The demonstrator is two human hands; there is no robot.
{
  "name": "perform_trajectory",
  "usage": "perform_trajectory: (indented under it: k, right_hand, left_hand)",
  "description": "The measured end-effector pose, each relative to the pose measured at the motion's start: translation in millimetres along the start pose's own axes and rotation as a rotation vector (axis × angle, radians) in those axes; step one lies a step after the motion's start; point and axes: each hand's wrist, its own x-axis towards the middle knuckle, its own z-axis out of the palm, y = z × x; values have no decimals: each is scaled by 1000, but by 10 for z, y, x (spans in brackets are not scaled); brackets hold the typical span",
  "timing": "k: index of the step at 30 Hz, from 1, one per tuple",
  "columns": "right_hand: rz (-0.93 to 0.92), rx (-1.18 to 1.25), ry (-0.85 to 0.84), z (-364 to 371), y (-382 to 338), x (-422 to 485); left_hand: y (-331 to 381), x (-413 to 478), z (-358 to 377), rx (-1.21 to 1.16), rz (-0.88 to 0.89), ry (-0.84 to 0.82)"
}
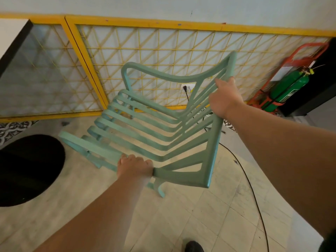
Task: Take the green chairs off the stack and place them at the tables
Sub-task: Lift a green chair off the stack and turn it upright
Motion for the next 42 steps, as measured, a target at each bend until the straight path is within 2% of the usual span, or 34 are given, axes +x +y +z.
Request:
perform_trajectory:
  k: [3,8,11,14,16,17,21,24,30,36,42]
  right_hand:
    - [-31,-27,-12,-42,17,122]
    - [-32,-1,14,-57,19,59]
    - [-84,-75,-120,-101,-55,-412]
    - [-294,-204,-254,-10,-148,-1152]
    - [-376,-256,-275,74,-209,-1557]
    - [-397,-316,-286,116,-231,-1679]
    - [-462,-667,-351,268,-215,-1799]
    - [-489,-753,-350,302,-246,-1784]
    - [-502,-746,-258,364,-227,-1756]
    - [-508,-753,-231,404,-195,-1703]
    - [-520,-759,-214,331,-73,-1570]
  left_hand:
    - [122,0,-14,-27,-47,-1]
    - [127,65,-18,-89,-104,-108]
    - [-1,73,32,-142,-47,-133]
    - [-233,73,7,-133,67,-22]
    - [-468,92,-85,-250,40,151]
    - [-577,112,-117,-262,42,172]
    - [-871,135,-128,-170,23,-62]
    - [-896,132,-35,-157,24,-51]
    - [-868,137,31,-153,43,-11]
    - [-819,131,46,-119,-10,3]
    - [-651,33,52,-230,-48,31]
